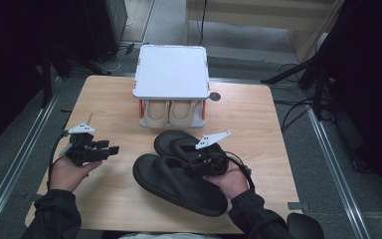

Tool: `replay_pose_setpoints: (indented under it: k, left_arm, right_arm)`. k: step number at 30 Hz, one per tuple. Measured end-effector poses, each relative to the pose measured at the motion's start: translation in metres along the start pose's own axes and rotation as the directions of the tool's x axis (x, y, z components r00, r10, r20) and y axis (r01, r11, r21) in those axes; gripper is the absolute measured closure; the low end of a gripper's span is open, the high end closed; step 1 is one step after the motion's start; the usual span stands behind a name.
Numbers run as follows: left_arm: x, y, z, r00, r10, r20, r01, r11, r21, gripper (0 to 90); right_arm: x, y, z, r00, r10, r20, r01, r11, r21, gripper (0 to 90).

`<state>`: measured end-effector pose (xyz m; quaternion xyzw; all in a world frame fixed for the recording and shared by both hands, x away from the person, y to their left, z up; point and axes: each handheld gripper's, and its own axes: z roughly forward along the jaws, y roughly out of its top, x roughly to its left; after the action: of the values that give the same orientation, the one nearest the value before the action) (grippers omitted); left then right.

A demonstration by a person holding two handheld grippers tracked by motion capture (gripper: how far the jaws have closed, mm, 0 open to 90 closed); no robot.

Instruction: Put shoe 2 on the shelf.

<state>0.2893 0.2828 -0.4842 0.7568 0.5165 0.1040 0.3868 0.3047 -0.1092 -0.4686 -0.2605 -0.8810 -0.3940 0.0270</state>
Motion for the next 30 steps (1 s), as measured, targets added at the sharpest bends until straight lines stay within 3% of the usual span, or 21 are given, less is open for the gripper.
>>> replay_pose_setpoints:
  k: [8, 12, 17, 23, 30]
  left_arm:
    - [0.003, -0.013, -0.012, 0.9991, -0.032, -0.028, 0.032, 0.9995, -0.003, 45.6]
    - [0.004, -0.018, -0.017, 0.9987, -0.038, -0.034, 0.037, 0.9992, -0.015, 45.3]
    - [0.005, -0.020, -0.018, 0.9981, -0.041, -0.047, 0.040, 0.9991, -0.017, 45.3]
    - [0.005, -0.019, -0.016, 0.9983, -0.038, -0.045, 0.037, 0.9992, -0.010, 45.4]
    - [0.004, -0.019, -0.014, 0.9985, -0.038, -0.039, 0.038, 0.9993, -0.007, 45.3]
  right_arm:
    - [-0.006, 0.019, 0.002, 0.9973, -0.045, -0.058, 0.046, 0.999, 0.004, 75.8]
    - [-0.006, 0.043, -0.002, 0.9908, -0.099, -0.092, 0.102, 0.994, 0.024, 75.8]
    - [-0.006, 0.068, -0.009, 0.9830, -0.137, -0.122, 0.139, 0.990, 0.003, 75.8]
    - [-0.006, 0.091, -0.015, 0.9760, -0.165, -0.142, 0.166, 0.986, -0.005, 75.8]
    - [-0.008, 0.121, -0.028, 0.9724, -0.169, -0.162, 0.165, 0.986, -0.038, 75.7]
